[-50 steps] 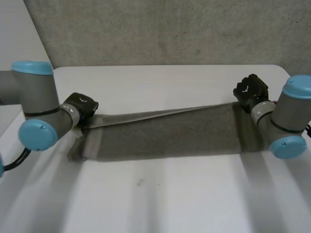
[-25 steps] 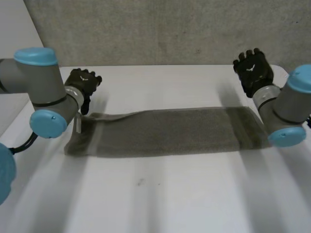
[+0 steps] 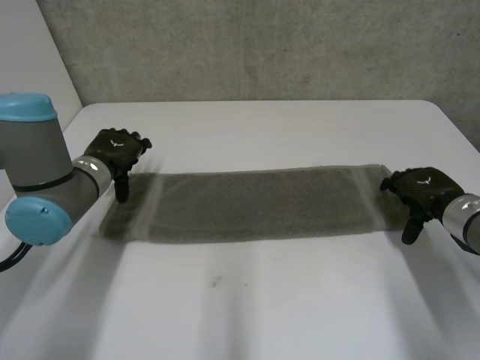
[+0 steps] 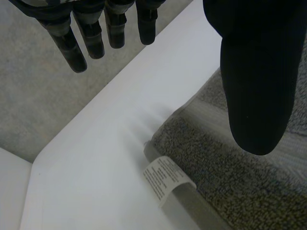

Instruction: Fold the towel.

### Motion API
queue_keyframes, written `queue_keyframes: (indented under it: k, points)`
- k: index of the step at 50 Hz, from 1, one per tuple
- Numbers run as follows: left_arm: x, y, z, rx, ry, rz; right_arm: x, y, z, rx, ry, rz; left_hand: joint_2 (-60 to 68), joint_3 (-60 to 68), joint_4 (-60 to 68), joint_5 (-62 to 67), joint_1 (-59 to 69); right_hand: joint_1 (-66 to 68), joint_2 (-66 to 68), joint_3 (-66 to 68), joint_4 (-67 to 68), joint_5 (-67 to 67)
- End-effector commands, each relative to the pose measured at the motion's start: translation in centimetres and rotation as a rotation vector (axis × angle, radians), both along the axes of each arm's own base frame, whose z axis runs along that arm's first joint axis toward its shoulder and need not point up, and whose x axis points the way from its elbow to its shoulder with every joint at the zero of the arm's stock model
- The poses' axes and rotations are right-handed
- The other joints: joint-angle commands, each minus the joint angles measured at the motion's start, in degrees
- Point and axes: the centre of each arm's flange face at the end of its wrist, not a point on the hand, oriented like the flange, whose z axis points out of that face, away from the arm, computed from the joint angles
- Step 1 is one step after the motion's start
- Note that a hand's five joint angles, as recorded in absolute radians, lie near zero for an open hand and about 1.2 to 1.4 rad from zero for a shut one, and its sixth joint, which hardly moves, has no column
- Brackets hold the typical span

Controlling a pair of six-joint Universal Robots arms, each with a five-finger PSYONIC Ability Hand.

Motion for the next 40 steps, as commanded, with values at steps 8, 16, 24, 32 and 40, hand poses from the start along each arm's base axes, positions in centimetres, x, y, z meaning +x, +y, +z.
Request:
queue_keyframes:
  k: [8, 16, 24, 32, 40]
  points:
    - [-0.3, 0.5, -1.6, 0.005, 0.0, -0.008, -1.5, -2.6, -3.5, -0.124, -0.011, 0.003, 1.49, 1.5, 1.51, -0.24, 1.15, 32.34, 30.98, 31.55, 30.9, 30.67]
    - [-0.2, 0.8, -1.8, -0.004, 0.003, -0.007, -1.6, -3.3, -4.2, -0.14, -0.003, 0.001, 1.49, 1.5, 1.51, -0.24, 1.15, 67.64, 66.28, 66.85, 66.19, 65.96]
    - [0.0, 1.2, -1.4, -0.009, 0.004, -0.005, -5.1, -5.7, -2.9, -0.257, 0.282, -0.133, 1.49, 1.5, 1.51, -0.24, 1.15, 67.64, 66.28, 66.85, 66.19, 65.96]
    - [0.2, 1.8, -0.5, -0.022, 0.007, -0.004, -8.5, -8.2, 0.3, -0.388, 0.551, -0.229, 1.49, 1.5, 1.5, -0.24, 1.15, 67.64, 66.28, 66.85, 66.19, 65.96]
    - [0.4, 2.0, 0.2, -0.051, 0.016, 0.0, 0.9, -6.4, 7.0, -0.63, 0.368, -0.083, 1.66, 1.67, 1.67, -0.07, 1.32, 67.64, 66.28, 66.85, 66.19, 65.96]
